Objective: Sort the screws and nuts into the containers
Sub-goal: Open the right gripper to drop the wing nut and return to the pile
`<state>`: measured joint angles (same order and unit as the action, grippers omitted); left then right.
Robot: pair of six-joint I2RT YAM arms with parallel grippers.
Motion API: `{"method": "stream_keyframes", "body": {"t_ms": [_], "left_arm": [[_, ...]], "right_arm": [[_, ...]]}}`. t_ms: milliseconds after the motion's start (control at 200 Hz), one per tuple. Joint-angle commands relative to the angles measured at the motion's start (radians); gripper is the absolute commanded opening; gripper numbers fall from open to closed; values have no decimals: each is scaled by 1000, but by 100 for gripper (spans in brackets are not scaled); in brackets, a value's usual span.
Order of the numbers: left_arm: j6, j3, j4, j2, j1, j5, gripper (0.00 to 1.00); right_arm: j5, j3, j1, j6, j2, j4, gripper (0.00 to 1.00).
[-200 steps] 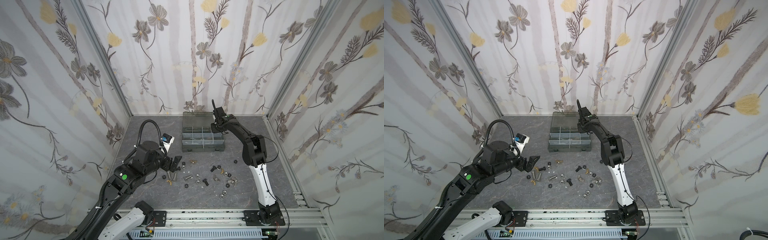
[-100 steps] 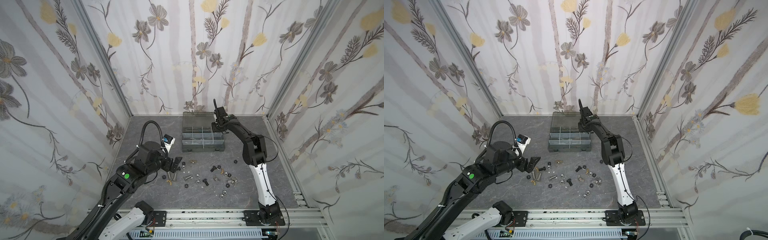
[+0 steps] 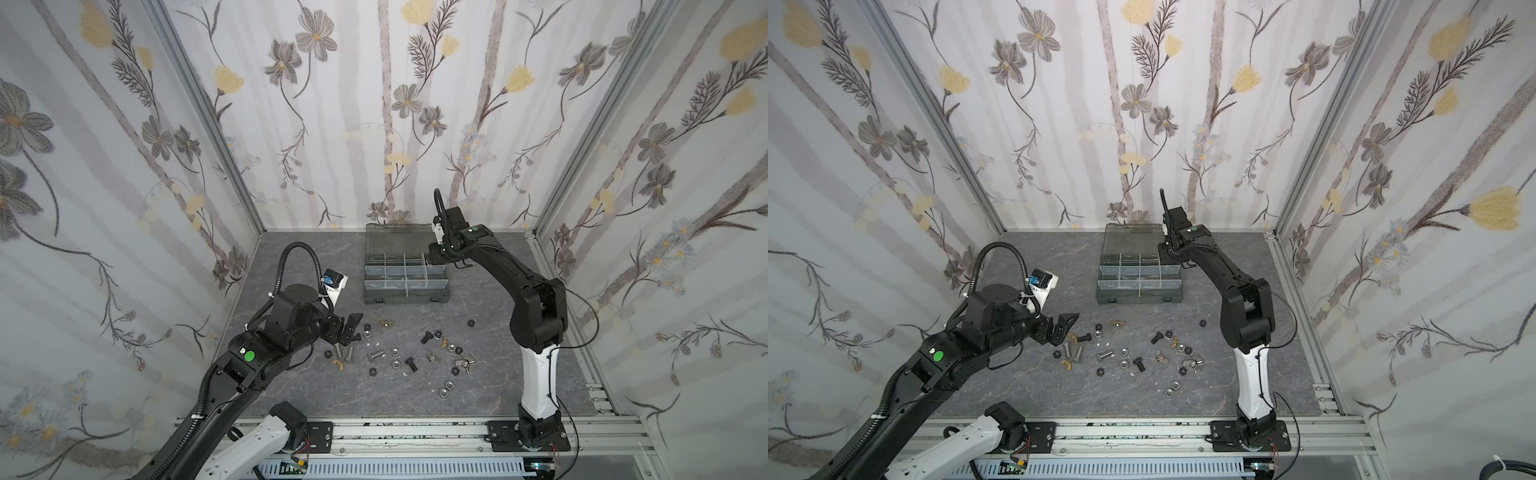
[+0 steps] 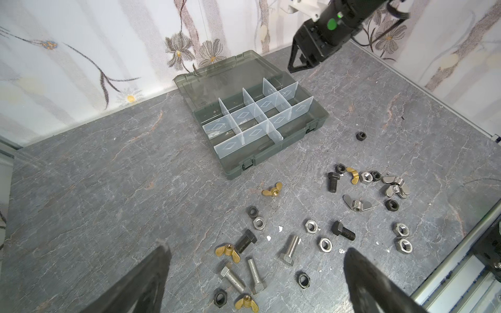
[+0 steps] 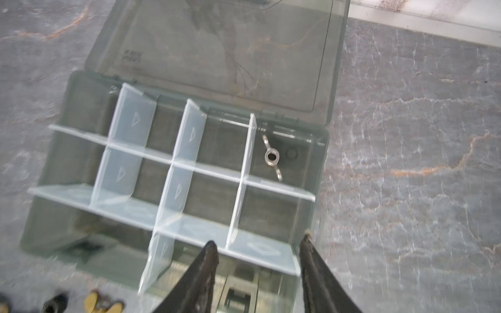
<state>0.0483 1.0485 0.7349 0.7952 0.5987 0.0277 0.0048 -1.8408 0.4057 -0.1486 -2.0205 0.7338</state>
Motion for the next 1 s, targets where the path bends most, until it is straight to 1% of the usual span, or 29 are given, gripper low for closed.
{"method": "stream_keyframes", "body": {"t_ms": [0,120,215,300,390,560,659,679,779,999], "left_arm": [[-9,-1,-27,-12,2,14,100],[-13,-2,-28,-18,1,20,100],[-11,-3,-28,-20,1,23,100],[-7,-3,-30,-18,0,28,100],[-7,-4,-29,-17,1,32,100],[-6,4,-26,-20,1,35,100],[-11,1,-26,-24,1,43,100],[-12,1,-26,-24,1,44,100],[-15,-1,-28,-25,1,50,100],[-15,7,-23,-25,1,51,100]], "right_arm": [[-22,189,5,-26,166,18,50],[-46,435,26,-97,351,25,52],[-46,618,50,-199,494,30,52],[-71,771,74,-306,597,13,52],[-56,891,118,-371,688,-6,52],[-48,1035,150,-473,800,-1,51],[-33,1080,155,-518,852,-1,47],[-26,1118,154,-526,862,2,47],[-14,1148,154,-537,884,-6,45],[-10,1200,157,-530,872,-34,41]]}}
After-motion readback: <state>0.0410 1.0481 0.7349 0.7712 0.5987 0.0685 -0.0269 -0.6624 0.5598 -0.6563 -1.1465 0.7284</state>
